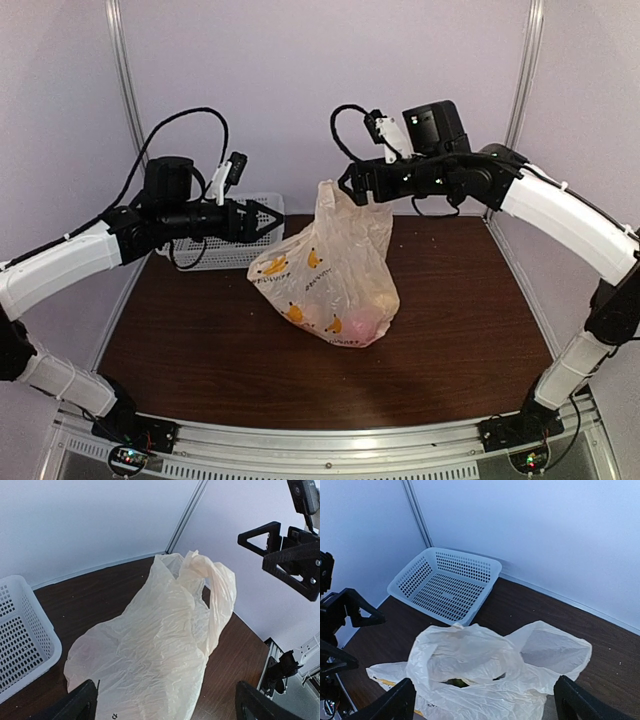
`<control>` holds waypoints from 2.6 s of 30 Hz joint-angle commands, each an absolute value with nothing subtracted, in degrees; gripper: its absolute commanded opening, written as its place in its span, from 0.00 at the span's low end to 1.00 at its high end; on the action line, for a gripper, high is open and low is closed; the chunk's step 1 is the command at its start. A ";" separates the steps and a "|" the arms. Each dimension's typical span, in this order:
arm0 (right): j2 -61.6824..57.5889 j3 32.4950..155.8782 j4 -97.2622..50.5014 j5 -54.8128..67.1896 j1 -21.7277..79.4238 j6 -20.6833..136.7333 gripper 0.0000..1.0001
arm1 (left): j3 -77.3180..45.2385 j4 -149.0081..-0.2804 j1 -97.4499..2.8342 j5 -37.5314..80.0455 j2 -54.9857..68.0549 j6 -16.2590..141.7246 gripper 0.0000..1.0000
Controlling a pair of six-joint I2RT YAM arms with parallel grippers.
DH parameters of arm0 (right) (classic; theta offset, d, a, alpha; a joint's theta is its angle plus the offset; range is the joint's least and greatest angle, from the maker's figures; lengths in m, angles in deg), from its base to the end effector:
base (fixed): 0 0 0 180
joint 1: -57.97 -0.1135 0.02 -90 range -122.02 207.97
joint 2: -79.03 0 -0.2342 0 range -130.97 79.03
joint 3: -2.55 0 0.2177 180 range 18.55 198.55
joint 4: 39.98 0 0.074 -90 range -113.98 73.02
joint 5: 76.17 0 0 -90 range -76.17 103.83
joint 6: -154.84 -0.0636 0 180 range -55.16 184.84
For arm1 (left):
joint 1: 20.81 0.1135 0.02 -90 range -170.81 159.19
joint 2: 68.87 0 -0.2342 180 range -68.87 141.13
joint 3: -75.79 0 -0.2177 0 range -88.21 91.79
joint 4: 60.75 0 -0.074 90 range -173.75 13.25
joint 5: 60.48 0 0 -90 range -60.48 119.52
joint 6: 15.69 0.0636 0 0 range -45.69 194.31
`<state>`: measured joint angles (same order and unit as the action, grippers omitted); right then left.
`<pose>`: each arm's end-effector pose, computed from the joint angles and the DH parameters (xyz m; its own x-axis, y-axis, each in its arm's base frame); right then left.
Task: Untie the knot of the plastic bag and take out the fruit
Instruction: Open the bag opening for the takeout bag.
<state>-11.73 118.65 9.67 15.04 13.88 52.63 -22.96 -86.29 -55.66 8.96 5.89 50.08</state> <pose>0.2489 0.2393 0.3842 -0.4332 -0.1253 -0.8926 -0.6039 0.7755 0.1842 0.2342 -0.1903 0.3205 -0.5756 -0.0674 -0.8149 0.6264 0.6043 -0.4925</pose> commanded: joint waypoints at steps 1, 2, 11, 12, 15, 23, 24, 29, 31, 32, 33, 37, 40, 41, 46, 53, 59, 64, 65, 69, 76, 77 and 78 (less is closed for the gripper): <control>-17.16 123.53 11.79 16.82 9.70 53.86 0.96 | -21.22 -86.86 -55.51 6.86 7.88 51.04 0.97; -18.53 125.51 12.63 18.07 8.81 54.36 0.94 | -21.34 -86.86 -55.57 6.79 7.94 50.96 0.97; -24.97 132.91 14.96 23.71 6.09 55.06 0.45 | -22.48 -88.93 -55.61 8.36 7.11 51.18 0.97; -24.92 132.98 14.78 23.80 5.96 55.03 0.35 | -22.47 -88.96 -55.61 8.21 7.13 51.20 0.97; -24.12 132.58 14.46 23.87 5.65 54.65 0.12 | -21.98 -89.01 -55.69 8.51 7.75 51.13 0.97; -12.83 117.75 10.35 24.70 4.40 51.16 0.00 | -14.99 -93.28 -60.56 14.05 13.12 52.41 0.97; -10.88 114.48 9.36 24.65 4.18 50.12 0.00 | -14.31 -93.42 -61.07 14.26 13.67 52.43 0.97; -1.08 99.50 5.62 23.93 3.59 44.04 0.00 | -11.96 -93.49 -63.22 15.62 16.54 52.69 0.97; 1.77 94.48 4.20 23.40 3.57 41.36 0.00 | -11.00 -93.81 -64.25 15.95 18.08 52.84 0.98; 2.88 92.29 3.42 22.94 3.50 40.26 0.00 | -10.44 -94.05 -64.89 16.28 18.88 53.05 0.97; 3.75 90.48 2.76 22.48 3.50 39.38 0.00 | -9.90 -94.32 -65.55 16.58 19.69 53.24 0.97; 6.05 84.54 -1.27 19.64 3.42 36.21 0.00 | -6.54 -97.18 -68.50 20.45 22.86 54.62 0.98; 6.77 81.66 -3.60 18.11 3.19 34.76 0.00 | -3.76 -99.58 -70.59 27.54 24.97 56.12 0.97; 6.85 80.91 -3.93 17.86 3.15 34.47 0.00 | -3.14 -100.27 -71.03 29.42 25.61 56.60 0.97; 7.25 76.57 -4.90 17.17 2.83 32.25 0.00 | -1.86 -101.66 -71.55 35.16 28.11 56.08 0.81; 8.45 68.28 -4.17 15.79 2.26 25.95 0.00 | -3.01 -102.23 -71.53 41.74 27.96 53.46 0.11; 7.44 58.65 -4.98 11.32 0.39 19.43 0.00 | -9.97 -97.43 -68.14 42.71 24.96 47.26 0.00; 5.28 55.36 -5.41 8.06 -2.06 17.48 0.00 | -21.01 -87.19 -63.64 38.34 19.21 40.85 0.00; 4.72 55.24 -5.49 7.27 -2.58 17.49 0.00 | -23.25 -84.73 -63.07 36.95 18.11 40.33 0.00; 2.13 55.91 -6.30 2.18 -4.58 19.70 0.00 | -30.14 -77.80 -62.56 34.05 13.84 39.77 0.00; 4.32 62.06 0.45 3.82 -5.64 26.11 0.17 | -41.09 -69.52 -62.51 30.81 7.30 39.16 0.00; 5.43 63.52 1.95 4.98 -5.66 27.24 0.27 | -42.49 -68.59 -62.47 30.48 6.41 38.77 0.00; 6.78 65.14 3.53 6.17 -5.66 28.50 0.37 | -43.72 -67.84 -62.47 30.33 5.72 38.46 0.00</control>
<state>2.57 59.68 -3.53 3.20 -5.31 23.28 -39.19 -76.13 -62.96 32.59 8.53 40.05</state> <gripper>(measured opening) 0.220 0.008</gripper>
